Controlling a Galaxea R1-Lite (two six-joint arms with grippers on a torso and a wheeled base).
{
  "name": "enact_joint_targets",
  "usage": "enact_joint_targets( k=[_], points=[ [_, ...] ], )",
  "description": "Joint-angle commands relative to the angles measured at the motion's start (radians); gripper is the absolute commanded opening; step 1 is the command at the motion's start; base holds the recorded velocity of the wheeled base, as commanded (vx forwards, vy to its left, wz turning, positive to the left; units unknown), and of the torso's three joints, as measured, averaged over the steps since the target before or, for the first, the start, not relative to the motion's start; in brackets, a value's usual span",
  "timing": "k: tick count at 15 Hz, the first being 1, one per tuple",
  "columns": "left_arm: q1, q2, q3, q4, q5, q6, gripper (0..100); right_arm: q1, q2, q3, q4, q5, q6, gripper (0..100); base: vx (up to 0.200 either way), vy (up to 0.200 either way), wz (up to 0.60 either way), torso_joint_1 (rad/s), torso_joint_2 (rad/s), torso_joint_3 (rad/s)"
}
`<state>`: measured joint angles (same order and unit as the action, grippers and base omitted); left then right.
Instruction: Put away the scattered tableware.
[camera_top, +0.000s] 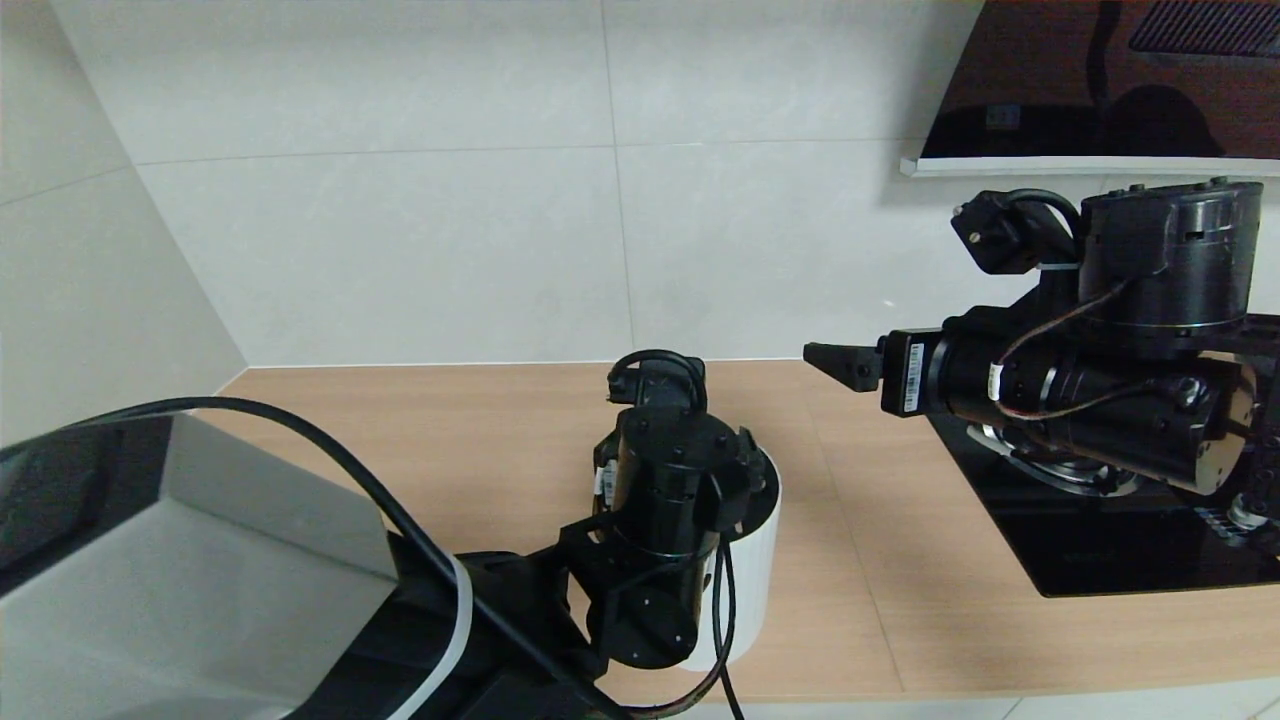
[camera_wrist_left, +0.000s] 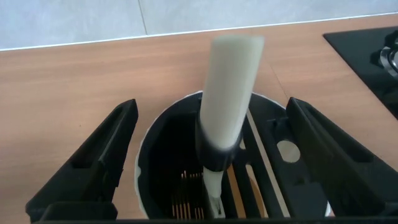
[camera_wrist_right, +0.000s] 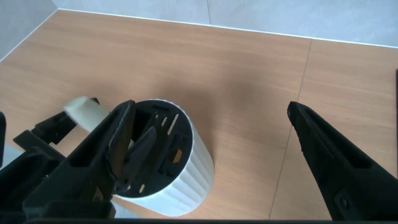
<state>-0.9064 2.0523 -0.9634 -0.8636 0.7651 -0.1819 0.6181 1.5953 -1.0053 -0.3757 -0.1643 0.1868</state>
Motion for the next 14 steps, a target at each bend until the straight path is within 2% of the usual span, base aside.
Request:
enact_joint_targets(
  k=[1,4,5,6,8,10,11,13,14],
  points=[
    [0.000,-0.034,0.002,0.003,0.000,-0.001,100,0.000,0.000,0.001,0.000,0.000,0.000,100,0.000,0.000,0.00,0.000,0.00,0.000],
    [0.026,-0.201,0.008,0.040,-0.006,-0.004,100,-0.001,-0.018,0.010,-0.003,-0.001,0.003,100,0.000,0.000,0.00,0.000,0.00,0.000],
    [0.032,-0.253,0.008,0.071,-0.026,-0.004,100,-0.014,-0.038,0.017,-0.014,0.002,0.005,100,0.000,0.000,0.00,0.000,0.00,0.000],
    [0.034,-0.325,0.005,0.140,-0.059,-0.004,100,-0.049,-0.064,0.030,-0.028,0.006,0.002,100,0.000,0.000,0.00,0.000,0.00,0.000],
    [0.032,-0.454,0.008,0.252,-0.082,-0.008,100,-0.083,-0.126,0.042,-0.037,0.002,0.002,100,0.000,0.000,0.00,0.000,0.00,0.000],
    [0.047,-0.617,0.077,0.272,-0.113,-0.016,100,-0.127,-0.241,0.117,-0.037,0.006,0.000,100,0.000,0.000,0.00,0.000,0.00,0.000],
    [0.084,-0.701,0.126,0.278,-0.136,-0.014,100,-0.146,-0.301,0.163,-0.037,0.006,0.000,100,0.000,0.000,0.00,0.000,0.00,0.000],
    [0.187,-0.888,0.226,0.359,-0.147,-0.010,100,-0.179,-0.477,0.271,-0.037,0.008,0.000,100,0.000,0.000,0.00,0.000,0.00,0.000],
    [0.205,-0.923,0.242,0.382,-0.147,-0.010,100,-0.187,-0.509,0.289,-0.037,0.009,0.000,100,0.000,0.000,0.00,0.000,0.00,0.000]
  ],
)
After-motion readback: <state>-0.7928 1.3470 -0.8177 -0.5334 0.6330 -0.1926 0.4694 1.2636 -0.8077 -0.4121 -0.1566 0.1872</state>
